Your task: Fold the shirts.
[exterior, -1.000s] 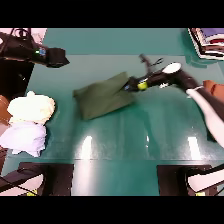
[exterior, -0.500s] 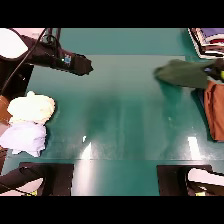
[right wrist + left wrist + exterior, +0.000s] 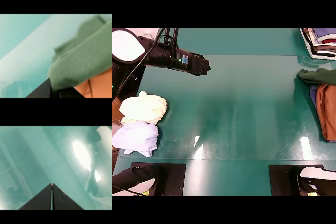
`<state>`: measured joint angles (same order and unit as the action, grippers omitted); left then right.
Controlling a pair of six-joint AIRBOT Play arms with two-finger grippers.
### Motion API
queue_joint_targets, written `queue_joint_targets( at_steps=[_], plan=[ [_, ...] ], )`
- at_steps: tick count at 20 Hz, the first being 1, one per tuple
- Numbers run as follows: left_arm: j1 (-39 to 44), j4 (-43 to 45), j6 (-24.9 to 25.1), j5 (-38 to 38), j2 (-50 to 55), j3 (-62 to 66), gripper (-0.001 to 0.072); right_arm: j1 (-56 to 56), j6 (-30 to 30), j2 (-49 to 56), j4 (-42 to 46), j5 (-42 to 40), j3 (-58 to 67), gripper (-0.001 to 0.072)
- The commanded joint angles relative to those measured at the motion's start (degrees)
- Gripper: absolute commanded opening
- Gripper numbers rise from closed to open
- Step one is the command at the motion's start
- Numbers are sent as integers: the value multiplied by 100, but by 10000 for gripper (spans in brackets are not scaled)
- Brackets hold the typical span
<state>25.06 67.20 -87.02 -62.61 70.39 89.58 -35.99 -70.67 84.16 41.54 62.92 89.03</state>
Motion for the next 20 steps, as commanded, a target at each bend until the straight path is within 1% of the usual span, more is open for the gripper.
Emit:
queue_joint_targets(
  at_steps=[1,3,6,8,10,14,17,20],
  plan=[
    [9,0,0,20,-2,0,26,-28,-101,120,2,-57,844,19],
    [9,0,2,22,-2,0,26,-52,-105,116,20,98,1316,19],
    [9,0,2,7,-2,0,26,-227,-149,114,48,654,1849,20],
    [9,0,4,4,-2,0,27,-450,-273,66,61,1067,1897,20],
    [9,0,7,7,-2,0,27,-686,-282,-105,114,1456,1574,19],
    [9,0,9,7,-2,0,27,-1104,-284,-654,1110,1838,544,19],
    [9,2,52,11,-2,0,26,-1488,-289,-1115,2085,2002,-271,20],
    [9,2,57,4,-2,0,27,-1818,-389,-1497,2885,1993,-964,25]
  ],
)
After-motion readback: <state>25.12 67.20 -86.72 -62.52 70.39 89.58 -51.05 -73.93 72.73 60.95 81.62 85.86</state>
